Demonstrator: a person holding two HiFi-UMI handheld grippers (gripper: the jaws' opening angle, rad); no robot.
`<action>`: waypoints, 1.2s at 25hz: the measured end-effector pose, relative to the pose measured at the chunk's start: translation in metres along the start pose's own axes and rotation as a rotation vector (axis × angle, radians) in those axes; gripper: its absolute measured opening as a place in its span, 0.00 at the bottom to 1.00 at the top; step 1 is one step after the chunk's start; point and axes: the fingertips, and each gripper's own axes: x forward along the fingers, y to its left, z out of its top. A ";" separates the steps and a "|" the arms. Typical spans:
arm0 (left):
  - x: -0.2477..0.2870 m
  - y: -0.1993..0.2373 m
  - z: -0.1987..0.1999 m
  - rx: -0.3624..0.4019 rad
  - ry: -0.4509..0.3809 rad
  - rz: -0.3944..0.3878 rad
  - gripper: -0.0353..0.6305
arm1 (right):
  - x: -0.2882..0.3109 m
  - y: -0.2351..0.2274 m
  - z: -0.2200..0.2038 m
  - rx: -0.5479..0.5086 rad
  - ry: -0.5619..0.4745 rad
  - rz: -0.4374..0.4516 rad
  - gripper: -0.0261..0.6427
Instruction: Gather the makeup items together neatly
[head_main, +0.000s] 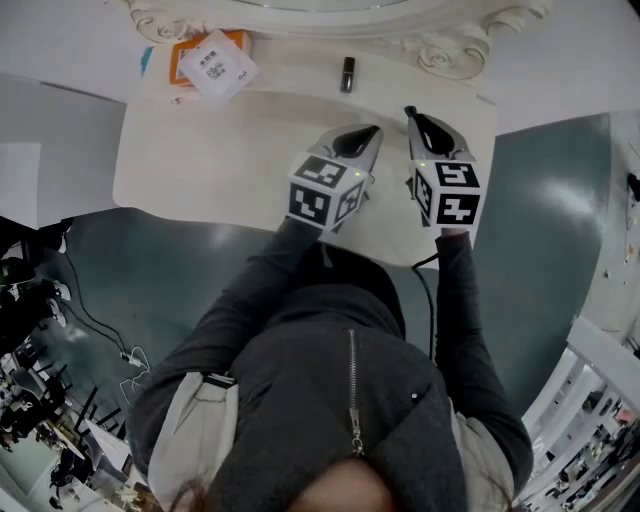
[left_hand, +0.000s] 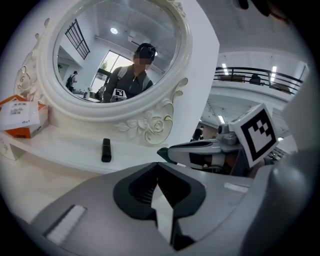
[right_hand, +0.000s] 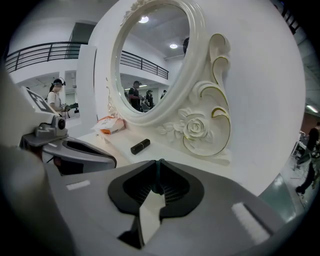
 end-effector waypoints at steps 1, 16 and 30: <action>-0.001 0.003 0.001 0.000 0.000 0.006 0.07 | 0.003 0.001 0.004 0.000 -0.006 0.004 0.09; 0.000 0.053 0.016 -0.036 -0.015 0.094 0.07 | 0.057 0.009 0.036 -0.006 -0.024 0.054 0.09; 0.005 0.067 0.014 -0.068 -0.017 0.112 0.07 | 0.091 0.020 0.038 -0.003 0.021 0.095 0.09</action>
